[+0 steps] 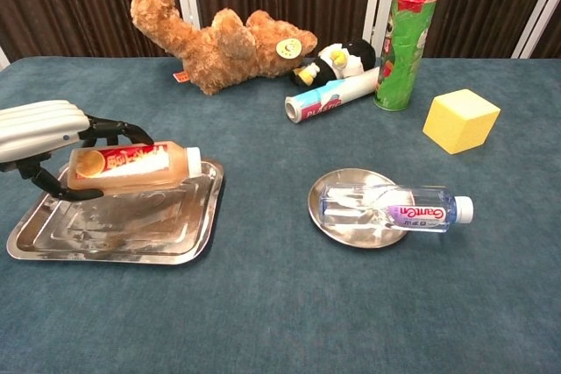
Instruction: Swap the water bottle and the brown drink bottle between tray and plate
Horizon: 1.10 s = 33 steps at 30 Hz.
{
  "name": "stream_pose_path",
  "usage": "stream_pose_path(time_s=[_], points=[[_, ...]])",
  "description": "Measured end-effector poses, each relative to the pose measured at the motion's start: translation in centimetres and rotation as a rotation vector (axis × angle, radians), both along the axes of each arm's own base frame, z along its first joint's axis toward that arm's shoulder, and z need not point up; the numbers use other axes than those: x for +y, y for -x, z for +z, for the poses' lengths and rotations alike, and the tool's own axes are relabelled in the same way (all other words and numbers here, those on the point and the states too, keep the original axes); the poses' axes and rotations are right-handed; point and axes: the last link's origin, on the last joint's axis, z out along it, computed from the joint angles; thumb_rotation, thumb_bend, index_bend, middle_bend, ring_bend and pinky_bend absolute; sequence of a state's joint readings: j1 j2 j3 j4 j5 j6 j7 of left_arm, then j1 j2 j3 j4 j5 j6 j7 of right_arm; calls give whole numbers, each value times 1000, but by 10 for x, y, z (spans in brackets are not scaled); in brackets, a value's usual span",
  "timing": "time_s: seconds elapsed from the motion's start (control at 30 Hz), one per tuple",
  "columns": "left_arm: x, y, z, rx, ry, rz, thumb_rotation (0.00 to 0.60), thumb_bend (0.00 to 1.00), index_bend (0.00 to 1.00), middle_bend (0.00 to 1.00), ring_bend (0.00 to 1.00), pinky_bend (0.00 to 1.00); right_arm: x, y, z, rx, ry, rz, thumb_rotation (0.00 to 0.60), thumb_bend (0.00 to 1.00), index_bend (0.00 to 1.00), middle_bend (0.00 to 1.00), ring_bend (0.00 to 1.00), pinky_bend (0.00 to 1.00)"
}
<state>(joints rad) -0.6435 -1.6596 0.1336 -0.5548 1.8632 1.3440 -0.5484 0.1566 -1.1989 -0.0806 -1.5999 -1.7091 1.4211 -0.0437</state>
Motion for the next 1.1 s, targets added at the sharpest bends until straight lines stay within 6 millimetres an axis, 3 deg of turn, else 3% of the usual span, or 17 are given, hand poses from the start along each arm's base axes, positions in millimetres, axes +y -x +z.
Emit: stream_pose_path(time_s=[0.07, 0.2, 0.3, 0.53, 0.8, 0.93, 1.1], points=[[-3, 5, 1, 11, -6, 2, 600, 538, 487, 513, 453, 502, 1, 0, -1, 2, -10, 5, 600, 193, 0, 0, 0, 62], [-5, 10, 1, 25, 0, 22, 600, 391, 156, 195, 204, 299, 3, -1, -4, 2, -30, 12, 600, 194, 0, 0, 0, 55], [-6, 10, 1, 16, 1, 38, 600, 364, 20, 96, 119, 208, 3, -2, -5, 4, -33, 13, 600, 194, 0, 0, 0, 50], [-15, 9, 5, -13, 4, 72, 600, 340, 0, 48, 81, 177, 2, -1, -3, -1, -33, 13, 600, 194, 0, 0, 0, 37], [-44, 4, 30, -121, -48, 98, 600, 351, 0, 0, 4, 144, 5, -3, 2, -1, -6, 25, 600, 194, 0, 0, 0, 19], [-78, 2, 47, -229, -131, 165, 600, 347, 0, 0, 0, 149, 10, -4, 7, 38, 54, 44, 600, 194, 0, 0, 0, 0], [-138, 9, 78, -261, -370, 272, 600, 353, 0, 0, 0, 97, 18, -4, 10, 114, 140, 50, 600, 194, 0, 0, 0, 0]])
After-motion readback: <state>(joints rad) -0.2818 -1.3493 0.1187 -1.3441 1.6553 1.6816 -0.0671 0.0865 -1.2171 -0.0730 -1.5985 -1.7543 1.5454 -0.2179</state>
